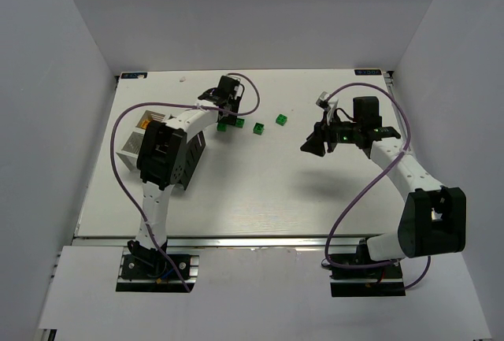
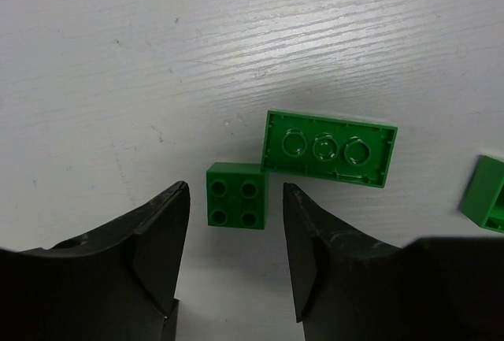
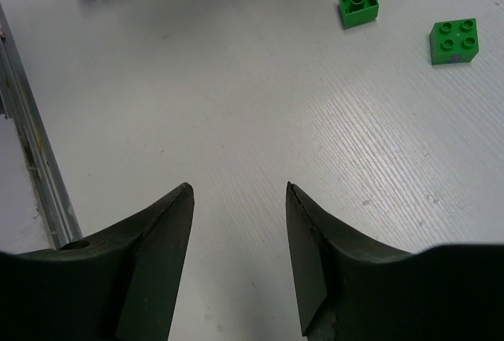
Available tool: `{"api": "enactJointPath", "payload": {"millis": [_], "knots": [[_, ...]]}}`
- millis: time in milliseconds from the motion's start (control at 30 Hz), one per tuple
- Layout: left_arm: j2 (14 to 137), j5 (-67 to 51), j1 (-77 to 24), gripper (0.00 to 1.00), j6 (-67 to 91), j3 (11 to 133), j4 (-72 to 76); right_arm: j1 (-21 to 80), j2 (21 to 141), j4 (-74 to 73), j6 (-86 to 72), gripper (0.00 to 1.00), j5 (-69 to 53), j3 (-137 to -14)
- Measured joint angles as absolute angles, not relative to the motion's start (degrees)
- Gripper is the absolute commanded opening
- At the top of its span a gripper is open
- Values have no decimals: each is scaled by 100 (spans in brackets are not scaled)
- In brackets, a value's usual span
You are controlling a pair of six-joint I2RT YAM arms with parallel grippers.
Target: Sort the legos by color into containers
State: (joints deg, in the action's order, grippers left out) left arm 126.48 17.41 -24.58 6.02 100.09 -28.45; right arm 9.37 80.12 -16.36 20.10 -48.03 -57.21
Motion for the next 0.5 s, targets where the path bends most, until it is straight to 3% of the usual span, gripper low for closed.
{"api": "enactJointPath", "payload": {"millis": [400,500], "knots": [[12903,1691,-2397,59,591,9974,-2827,899,8158,-1634,1992,56,-4768,-5741],[12905,1682,-2373,52,598,9974,-2823,897,8202,-1632,1992,56,-4768,-5780]]}}
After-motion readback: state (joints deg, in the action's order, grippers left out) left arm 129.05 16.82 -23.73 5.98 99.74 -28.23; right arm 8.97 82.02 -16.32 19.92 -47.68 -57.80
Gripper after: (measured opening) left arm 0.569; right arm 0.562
